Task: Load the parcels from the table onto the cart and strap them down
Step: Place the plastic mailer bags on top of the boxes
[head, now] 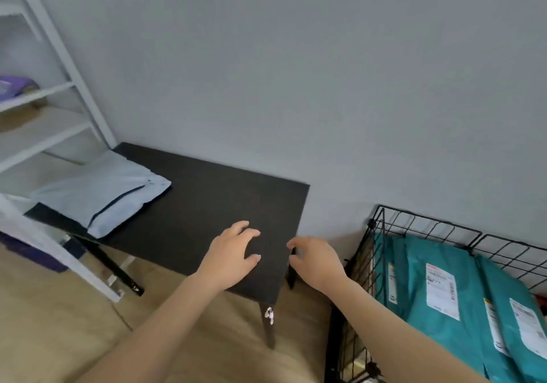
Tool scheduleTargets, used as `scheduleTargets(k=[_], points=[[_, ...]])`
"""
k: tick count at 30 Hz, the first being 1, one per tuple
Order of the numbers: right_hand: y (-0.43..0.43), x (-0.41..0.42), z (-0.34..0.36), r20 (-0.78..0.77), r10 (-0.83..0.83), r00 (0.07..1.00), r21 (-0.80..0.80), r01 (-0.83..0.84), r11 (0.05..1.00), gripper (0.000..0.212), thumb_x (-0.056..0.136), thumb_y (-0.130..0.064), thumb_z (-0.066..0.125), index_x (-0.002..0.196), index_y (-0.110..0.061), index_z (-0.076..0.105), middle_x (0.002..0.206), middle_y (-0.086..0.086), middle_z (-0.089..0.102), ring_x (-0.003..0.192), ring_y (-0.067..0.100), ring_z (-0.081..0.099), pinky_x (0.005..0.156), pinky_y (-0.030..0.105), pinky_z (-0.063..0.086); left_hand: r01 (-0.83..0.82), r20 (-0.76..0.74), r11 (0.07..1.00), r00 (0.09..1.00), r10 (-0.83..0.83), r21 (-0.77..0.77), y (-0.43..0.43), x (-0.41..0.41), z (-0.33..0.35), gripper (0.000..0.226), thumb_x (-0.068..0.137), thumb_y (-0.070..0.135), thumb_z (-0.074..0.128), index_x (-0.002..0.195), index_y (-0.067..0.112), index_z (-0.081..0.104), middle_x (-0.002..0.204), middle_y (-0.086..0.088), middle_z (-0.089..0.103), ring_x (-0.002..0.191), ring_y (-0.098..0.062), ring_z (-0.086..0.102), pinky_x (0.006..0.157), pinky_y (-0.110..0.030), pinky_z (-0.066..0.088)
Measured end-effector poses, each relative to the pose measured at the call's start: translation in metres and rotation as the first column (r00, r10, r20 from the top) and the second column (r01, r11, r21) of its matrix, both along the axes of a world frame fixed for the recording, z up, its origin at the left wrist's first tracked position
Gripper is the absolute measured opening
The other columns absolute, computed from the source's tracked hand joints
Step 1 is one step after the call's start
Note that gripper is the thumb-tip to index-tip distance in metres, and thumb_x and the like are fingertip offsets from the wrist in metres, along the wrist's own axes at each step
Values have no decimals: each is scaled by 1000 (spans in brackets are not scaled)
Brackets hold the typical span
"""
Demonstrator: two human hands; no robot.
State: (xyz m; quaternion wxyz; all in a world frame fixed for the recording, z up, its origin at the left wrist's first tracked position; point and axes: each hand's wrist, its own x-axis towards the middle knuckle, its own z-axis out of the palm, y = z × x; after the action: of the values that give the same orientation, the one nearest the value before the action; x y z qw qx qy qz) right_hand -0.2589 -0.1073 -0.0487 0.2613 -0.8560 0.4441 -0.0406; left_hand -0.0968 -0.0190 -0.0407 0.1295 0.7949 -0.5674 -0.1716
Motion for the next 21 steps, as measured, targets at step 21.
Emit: scheduleTargets(k=[21], points=[[-28,315,-17,-6,281,960,192,-275,942,35,93,-20,51,127,-26,54,128,-3,57,114,16,56,93,25,45,-457,87,886,888,451,81,47,294,-15,52,91,39,54,139,27,39,150,2,29,131,-17,39,107,-35,35]])
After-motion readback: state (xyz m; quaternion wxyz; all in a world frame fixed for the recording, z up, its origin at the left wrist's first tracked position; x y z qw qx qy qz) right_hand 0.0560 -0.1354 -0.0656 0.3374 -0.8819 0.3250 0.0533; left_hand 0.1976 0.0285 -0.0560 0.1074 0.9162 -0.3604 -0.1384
